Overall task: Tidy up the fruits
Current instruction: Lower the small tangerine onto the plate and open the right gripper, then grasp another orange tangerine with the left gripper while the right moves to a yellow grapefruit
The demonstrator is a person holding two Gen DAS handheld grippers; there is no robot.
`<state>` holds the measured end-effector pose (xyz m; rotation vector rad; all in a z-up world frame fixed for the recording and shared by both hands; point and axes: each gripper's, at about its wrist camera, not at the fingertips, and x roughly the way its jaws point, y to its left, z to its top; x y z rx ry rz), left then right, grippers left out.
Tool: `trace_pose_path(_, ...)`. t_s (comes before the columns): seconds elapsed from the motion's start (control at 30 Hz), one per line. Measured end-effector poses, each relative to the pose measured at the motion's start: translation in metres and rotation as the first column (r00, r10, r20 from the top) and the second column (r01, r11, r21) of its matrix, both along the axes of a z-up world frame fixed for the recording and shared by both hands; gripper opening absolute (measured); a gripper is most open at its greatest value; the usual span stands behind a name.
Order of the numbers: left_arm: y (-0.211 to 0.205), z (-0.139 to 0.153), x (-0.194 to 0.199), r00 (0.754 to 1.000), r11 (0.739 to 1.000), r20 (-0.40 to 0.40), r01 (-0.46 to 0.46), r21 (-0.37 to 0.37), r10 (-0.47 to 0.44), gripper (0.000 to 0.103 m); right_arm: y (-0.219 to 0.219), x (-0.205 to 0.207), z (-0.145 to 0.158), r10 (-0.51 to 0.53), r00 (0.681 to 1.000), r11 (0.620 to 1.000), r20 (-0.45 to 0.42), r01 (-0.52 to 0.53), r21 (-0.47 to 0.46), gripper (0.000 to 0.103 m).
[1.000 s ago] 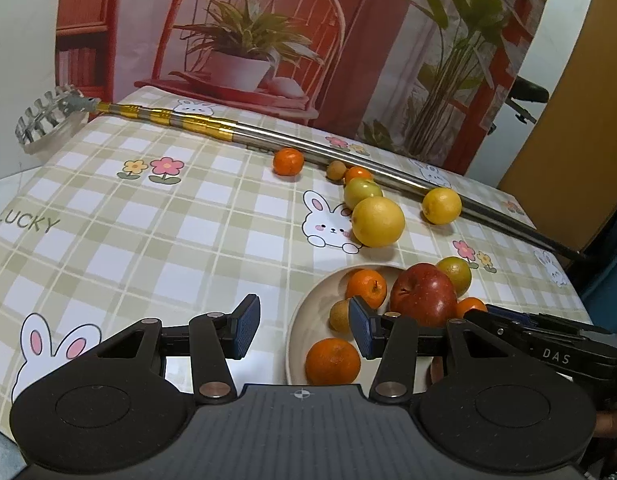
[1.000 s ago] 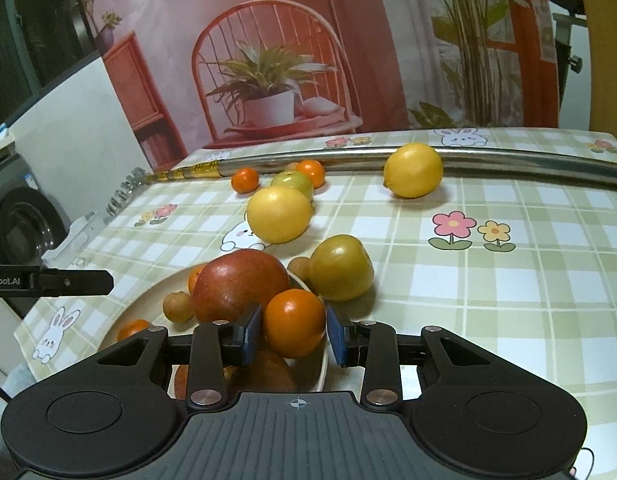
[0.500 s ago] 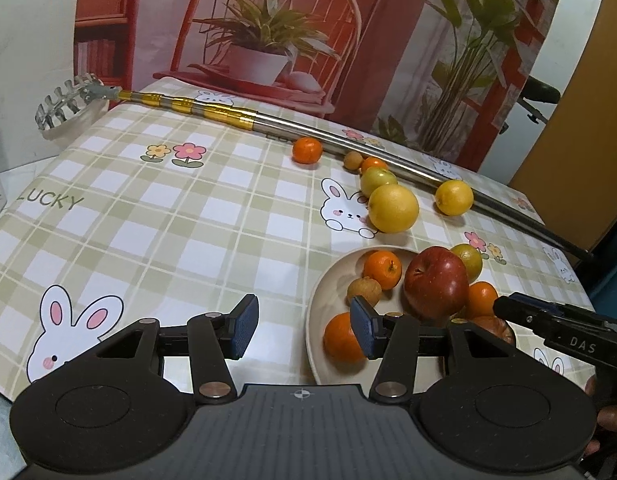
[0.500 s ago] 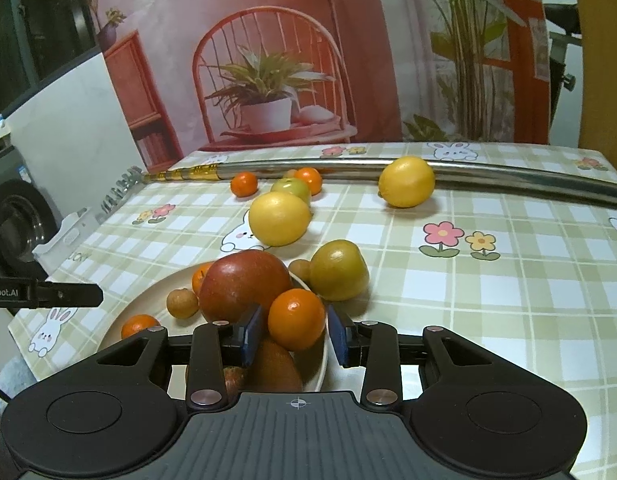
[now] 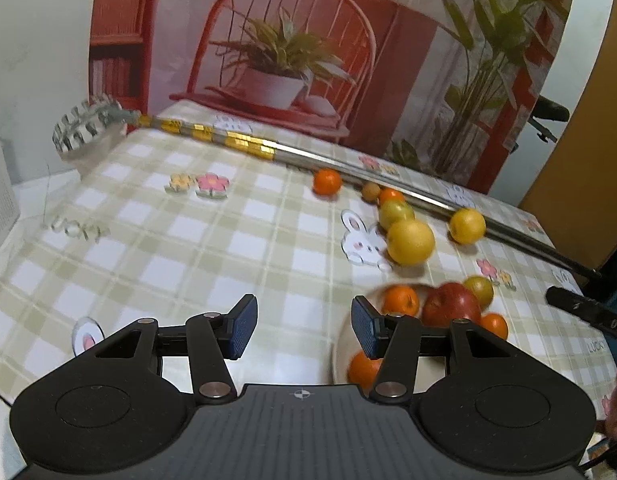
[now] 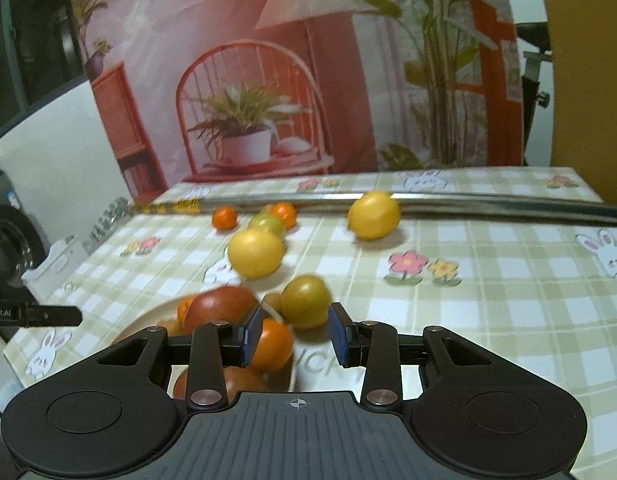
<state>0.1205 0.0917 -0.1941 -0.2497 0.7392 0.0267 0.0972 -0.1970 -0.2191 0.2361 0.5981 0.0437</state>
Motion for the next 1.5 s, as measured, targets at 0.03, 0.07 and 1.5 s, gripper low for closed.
trace_pose_path(0.03,0.002,0.004,0.002,1.000,1.000,0.010,-0.001,0.011,0.001,0.054,-0.004,0.000,0.003,-0.008,1.000,1.000,0.008,0.008,0.002,0.034)
trace_pose_path(0.07,0.004,0.007,0.003,1.000,1.000,0.024,-0.003,0.022,0.002,0.054,-0.009,0.001,0.007,-0.017,1.000,1.000,0.017,0.017,0.002,0.034)
trace_pose_path(1.5,-0.017,-0.065,0.254,0.990,0.992,-0.108,0.103,0.067,-0.095,0.045,-0.070,0.087,-0.007,-0.097,0.995,0.993,0.034,0.099,-0.061,0.035)
